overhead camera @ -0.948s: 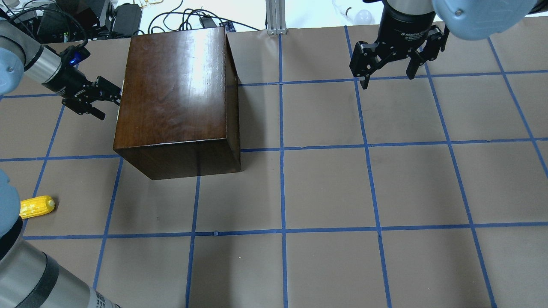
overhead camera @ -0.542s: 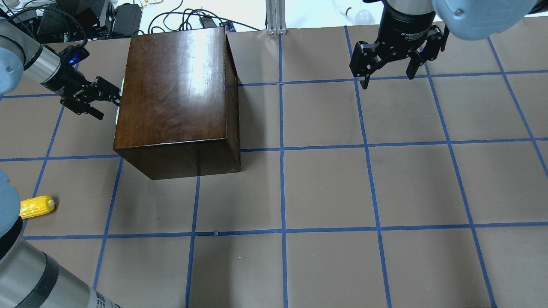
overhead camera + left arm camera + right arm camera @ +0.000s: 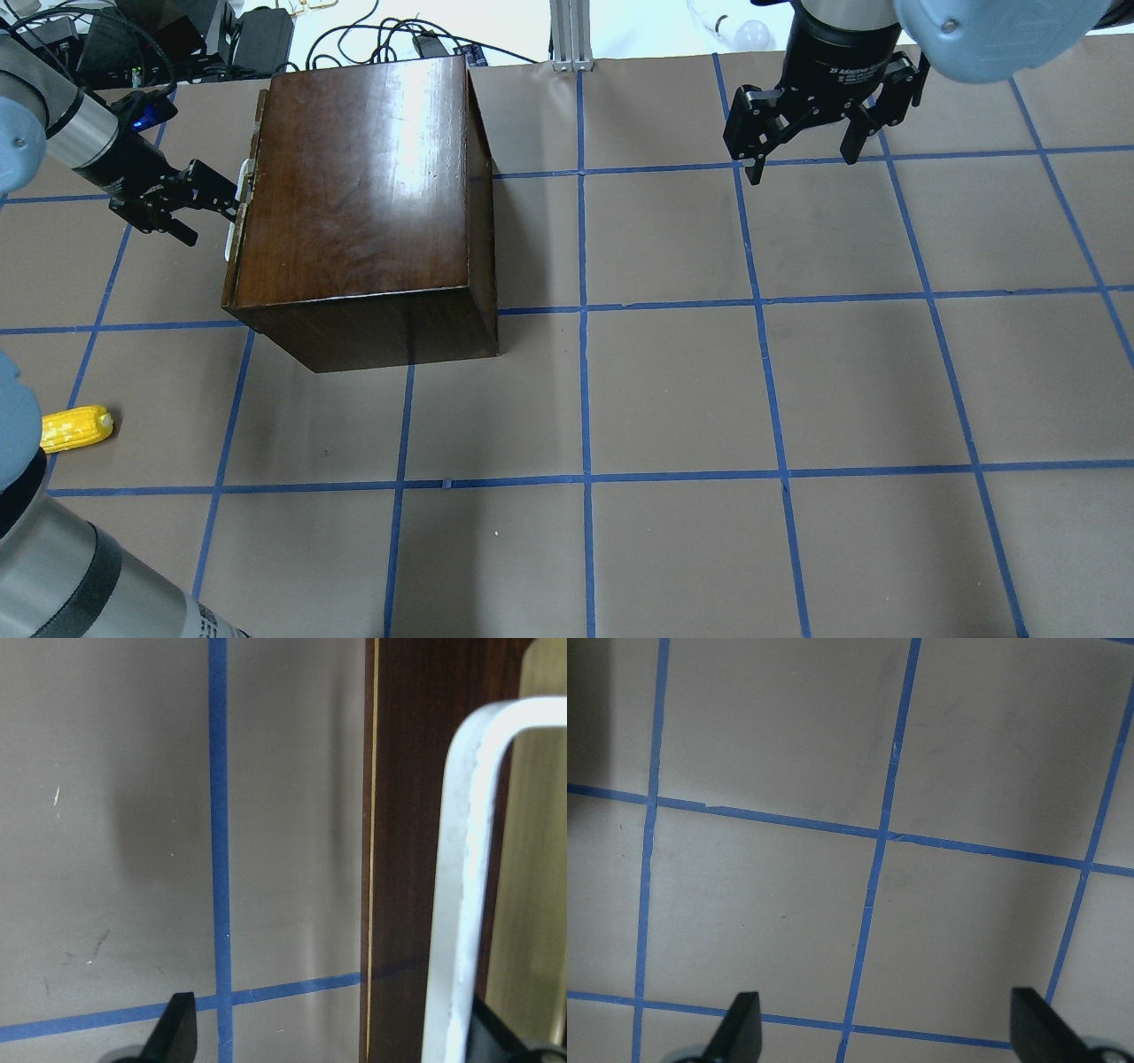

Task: Open drawer and put corn inside
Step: 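Pull the drawer outward with the left gripper and release the handle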

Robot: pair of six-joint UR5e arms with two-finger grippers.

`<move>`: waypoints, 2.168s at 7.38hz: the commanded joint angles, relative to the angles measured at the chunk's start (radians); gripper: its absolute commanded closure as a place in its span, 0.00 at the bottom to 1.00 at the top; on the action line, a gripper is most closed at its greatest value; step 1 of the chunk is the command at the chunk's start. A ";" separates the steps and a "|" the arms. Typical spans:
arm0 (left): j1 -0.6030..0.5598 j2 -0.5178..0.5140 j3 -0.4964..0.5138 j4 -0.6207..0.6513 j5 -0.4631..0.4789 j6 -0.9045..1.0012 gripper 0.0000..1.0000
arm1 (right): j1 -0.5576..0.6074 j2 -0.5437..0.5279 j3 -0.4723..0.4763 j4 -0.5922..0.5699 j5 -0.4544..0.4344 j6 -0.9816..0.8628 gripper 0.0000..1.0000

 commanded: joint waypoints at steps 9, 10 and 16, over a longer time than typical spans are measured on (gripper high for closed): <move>0.097 -0.006 0.001 -0.001 -0.003 0.024 0.00 | 0.000 0.000 0.000 0.002 0.000 0.000 0.00; 0.100 -0.006 0.005 0.001 -0.001 0.028 0.00 | 0.000 0.000 0.000 0.000 0.000 0.000 0.00; 0.149 -0.006 0.011 0.001 -0.001 0.066 0.00 | 0.000 0.000 0.000 0.001 0.000 -0.001 0.00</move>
